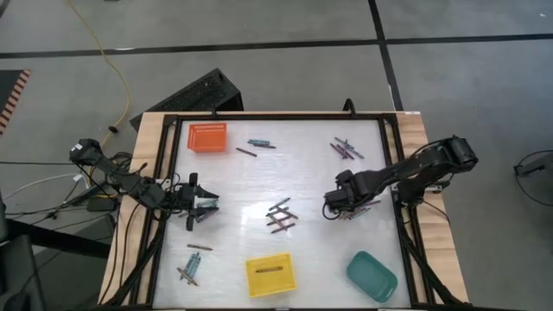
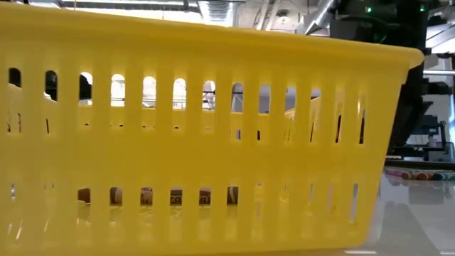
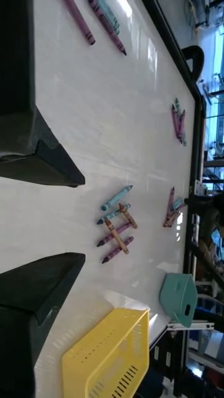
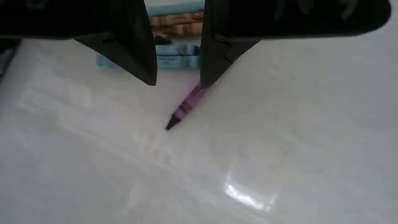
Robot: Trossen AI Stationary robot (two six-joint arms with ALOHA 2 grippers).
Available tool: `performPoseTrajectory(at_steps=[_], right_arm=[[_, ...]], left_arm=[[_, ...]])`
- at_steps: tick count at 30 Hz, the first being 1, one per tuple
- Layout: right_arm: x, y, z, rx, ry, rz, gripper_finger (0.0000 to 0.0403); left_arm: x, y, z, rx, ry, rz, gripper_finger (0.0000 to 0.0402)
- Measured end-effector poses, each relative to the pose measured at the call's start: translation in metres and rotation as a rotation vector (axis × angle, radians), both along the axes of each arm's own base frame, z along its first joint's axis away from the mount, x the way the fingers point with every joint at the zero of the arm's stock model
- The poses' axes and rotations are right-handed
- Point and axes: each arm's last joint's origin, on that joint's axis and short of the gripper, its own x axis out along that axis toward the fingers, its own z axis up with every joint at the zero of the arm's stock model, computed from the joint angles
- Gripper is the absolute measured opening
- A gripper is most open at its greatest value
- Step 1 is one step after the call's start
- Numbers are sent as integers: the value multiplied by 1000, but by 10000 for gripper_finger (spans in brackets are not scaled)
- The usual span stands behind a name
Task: Sort crayons
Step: Put the purple crayon into the orange bin
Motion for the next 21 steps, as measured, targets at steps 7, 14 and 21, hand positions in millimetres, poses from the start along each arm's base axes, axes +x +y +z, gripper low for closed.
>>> performPoseTrajectory(at_steps=[7,14,21], right_arm=[[4,-6,-9,18,-61,-36,116],[-1,-13,-23,42,-38,-86,116],[3,-19,-35,99,-127,-102,116]], left_arm=[[0,0,0,0,0,0,174],[0,0,0,0,0,0,174],[0,0,0,0,0,0,174]])
